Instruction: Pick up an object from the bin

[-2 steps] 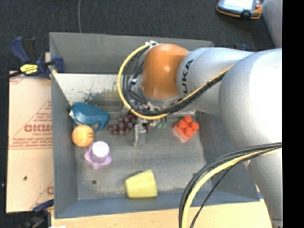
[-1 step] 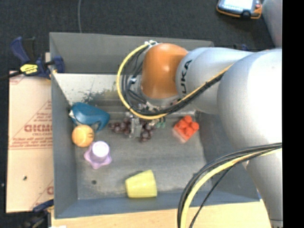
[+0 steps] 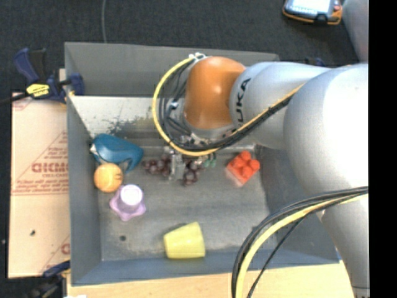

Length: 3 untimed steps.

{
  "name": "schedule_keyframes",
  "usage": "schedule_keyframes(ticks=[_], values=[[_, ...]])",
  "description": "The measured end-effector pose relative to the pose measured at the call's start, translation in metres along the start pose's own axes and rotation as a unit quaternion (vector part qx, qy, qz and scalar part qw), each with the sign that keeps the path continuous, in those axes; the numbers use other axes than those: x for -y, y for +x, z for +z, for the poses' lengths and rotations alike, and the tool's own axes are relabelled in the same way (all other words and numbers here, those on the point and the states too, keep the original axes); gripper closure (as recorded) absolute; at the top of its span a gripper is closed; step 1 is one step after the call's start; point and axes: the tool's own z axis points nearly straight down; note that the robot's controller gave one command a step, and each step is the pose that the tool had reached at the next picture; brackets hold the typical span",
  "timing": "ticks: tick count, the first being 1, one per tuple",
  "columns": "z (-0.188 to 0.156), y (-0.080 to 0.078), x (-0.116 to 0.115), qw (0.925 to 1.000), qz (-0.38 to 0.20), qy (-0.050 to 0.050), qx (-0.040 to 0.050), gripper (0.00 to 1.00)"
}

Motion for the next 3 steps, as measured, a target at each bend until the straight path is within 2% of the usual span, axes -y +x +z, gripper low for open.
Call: schedule_keyframes(ticks=[1, 2, 3], values=[[-0.019, 0.001, 0.000, 1.0000, 0.000, 0.000, -0.0021, 1.00], [-0.048, -0.001, 0.000, 1.0000, 0.001, 0.000, 0.0012, 1.00], [-0.063, -0.002, 0.001, 1.0000, 0.001, 0.000, 0.0023, 1.00]])
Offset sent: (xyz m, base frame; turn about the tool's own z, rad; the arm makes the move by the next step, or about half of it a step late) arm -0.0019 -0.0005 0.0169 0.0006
